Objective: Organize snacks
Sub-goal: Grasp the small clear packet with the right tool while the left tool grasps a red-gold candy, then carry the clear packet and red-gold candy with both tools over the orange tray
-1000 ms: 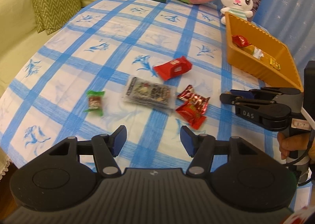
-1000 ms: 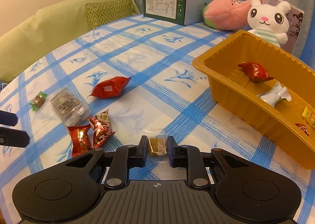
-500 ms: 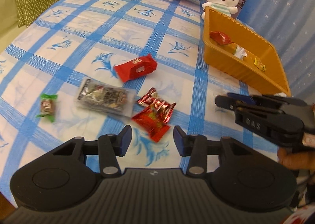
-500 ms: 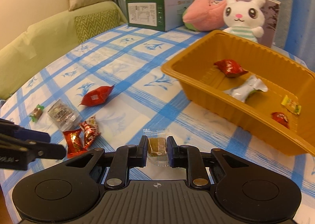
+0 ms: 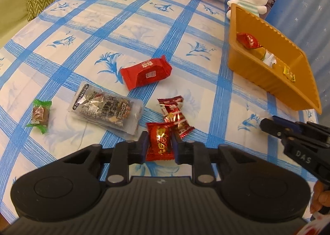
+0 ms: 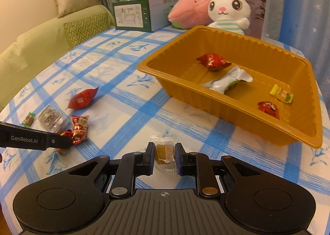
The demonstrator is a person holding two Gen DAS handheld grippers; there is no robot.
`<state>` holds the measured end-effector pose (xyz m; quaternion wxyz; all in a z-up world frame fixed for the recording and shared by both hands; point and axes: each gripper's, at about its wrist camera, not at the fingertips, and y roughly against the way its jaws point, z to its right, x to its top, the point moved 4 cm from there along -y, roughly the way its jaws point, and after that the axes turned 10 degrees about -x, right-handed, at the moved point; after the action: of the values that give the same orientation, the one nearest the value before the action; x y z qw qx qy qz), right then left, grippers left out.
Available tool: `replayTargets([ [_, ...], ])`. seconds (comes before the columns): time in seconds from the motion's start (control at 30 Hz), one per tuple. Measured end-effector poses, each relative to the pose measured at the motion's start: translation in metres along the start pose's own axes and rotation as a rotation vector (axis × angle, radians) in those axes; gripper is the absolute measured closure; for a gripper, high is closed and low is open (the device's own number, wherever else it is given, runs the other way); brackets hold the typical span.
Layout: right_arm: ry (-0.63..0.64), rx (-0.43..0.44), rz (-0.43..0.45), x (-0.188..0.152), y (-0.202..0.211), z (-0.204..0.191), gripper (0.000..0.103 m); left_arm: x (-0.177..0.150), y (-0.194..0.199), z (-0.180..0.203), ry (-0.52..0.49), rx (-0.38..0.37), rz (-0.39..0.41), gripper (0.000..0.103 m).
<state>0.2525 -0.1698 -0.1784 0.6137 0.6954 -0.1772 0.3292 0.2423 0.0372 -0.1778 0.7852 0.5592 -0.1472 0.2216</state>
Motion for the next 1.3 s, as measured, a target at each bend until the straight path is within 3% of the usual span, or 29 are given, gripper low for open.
replayTargets([
  [0.3, -0.006, 0.008, -0.01, -0.008, 0.007, 0.001, 0.082, -0.005, 0.004, 0.003, -0.064, 0.002, -0.008, 0.086],
  [0.73, -0.02, 0.03, 0.029, -0.001, 0.039, 0.0, 0.082, 0.0, 0.045, 0.017, -0.144, -0.033, 0.042, 0.086],
  [1.0, -0.054, 0.032, 0.058, 0.005, 0.065, 0.012, 0.082, 0.008, 0.062, 0.052, -0.215, -0.103, 0.073, 0.086],
  [1.3, -0.115, 0.008, 0.095, 0.015, 0.099, 0.042, 0.082, 0.023, 0.07, 0.107, -0.362, -0.208, 0.091, 0.086],
])
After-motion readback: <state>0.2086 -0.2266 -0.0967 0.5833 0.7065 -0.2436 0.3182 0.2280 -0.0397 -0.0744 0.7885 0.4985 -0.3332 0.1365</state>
